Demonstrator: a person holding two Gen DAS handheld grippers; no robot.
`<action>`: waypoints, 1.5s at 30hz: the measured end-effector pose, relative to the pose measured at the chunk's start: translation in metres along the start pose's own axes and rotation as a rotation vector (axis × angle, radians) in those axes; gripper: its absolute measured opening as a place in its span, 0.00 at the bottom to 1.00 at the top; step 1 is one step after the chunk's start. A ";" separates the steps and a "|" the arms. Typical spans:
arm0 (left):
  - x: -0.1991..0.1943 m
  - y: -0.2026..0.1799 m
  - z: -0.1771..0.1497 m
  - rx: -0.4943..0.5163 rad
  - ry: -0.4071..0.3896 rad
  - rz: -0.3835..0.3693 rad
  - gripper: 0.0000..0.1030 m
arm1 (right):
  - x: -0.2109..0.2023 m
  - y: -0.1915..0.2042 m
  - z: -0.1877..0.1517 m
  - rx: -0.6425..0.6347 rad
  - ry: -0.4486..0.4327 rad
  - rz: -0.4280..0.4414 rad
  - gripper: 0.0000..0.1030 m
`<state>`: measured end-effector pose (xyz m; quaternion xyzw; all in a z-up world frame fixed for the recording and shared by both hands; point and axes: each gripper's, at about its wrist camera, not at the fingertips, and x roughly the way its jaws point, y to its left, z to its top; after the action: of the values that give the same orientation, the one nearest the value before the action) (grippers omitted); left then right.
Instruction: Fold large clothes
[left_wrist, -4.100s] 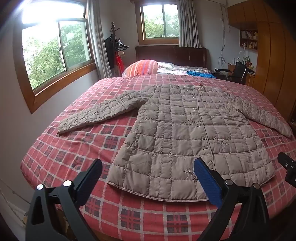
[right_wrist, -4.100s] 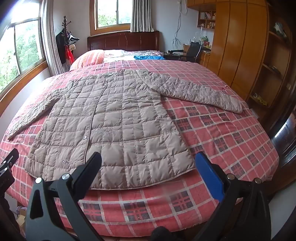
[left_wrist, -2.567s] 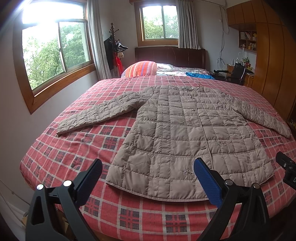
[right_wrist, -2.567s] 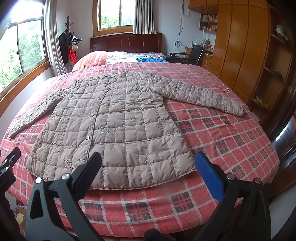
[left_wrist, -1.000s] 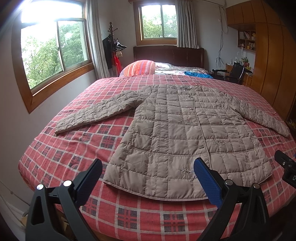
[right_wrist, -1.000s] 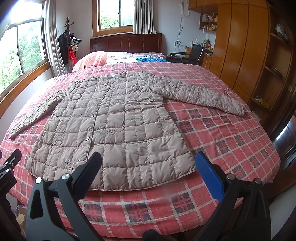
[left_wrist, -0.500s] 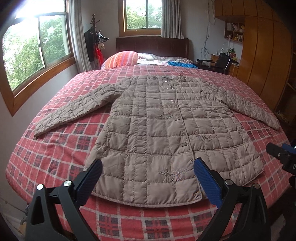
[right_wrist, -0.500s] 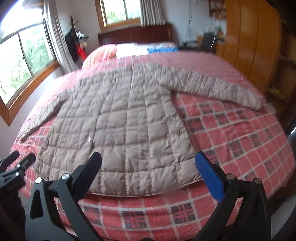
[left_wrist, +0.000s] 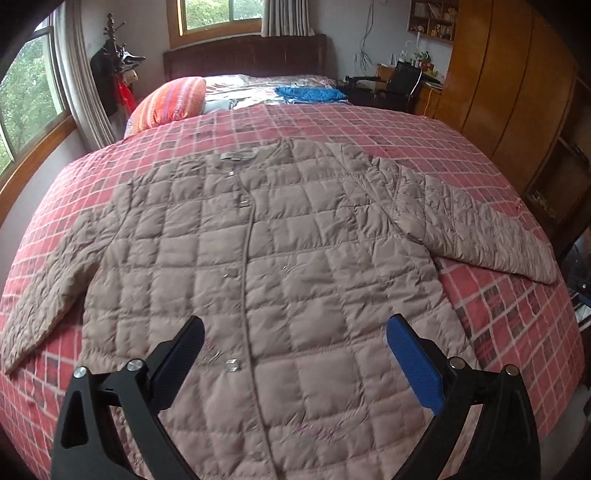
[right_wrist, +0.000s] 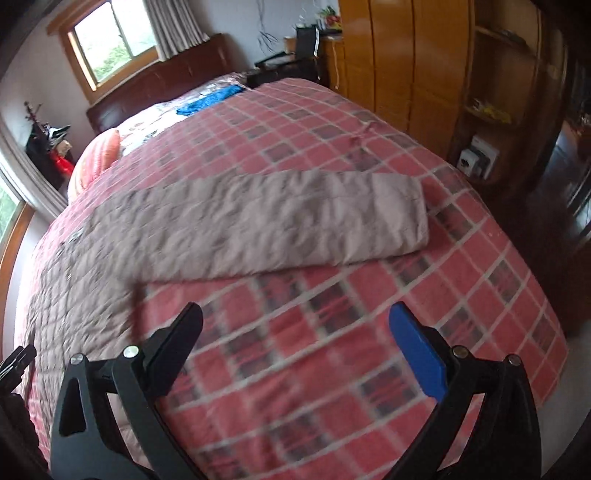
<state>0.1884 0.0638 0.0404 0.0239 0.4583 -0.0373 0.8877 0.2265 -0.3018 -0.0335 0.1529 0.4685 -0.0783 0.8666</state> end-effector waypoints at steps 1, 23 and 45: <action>0.011 -0.009 0.011 -0.006 0.013 -0.008 0.95 | 0.008 -0.008 0.007 0.012 0.014 0.005 0.97; 0.159 -0.076 0.090 -0.134 0.266 -0.263 0.58 | 0.121 -0.101 0.077 0.124 0.205 -0.017 0.76; 0.170 -0.027 0.082 -0.238 0.297 -0.435 0.30 | 0.098 -0.053 0.089 0.102 0.101 0.101 0.07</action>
<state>0.3506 0.0230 -0.0505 -0.1744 0.5788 -0.1690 0.7785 0.3354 -0.3814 -0.0798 0.2242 0.4987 -0.0505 0.8358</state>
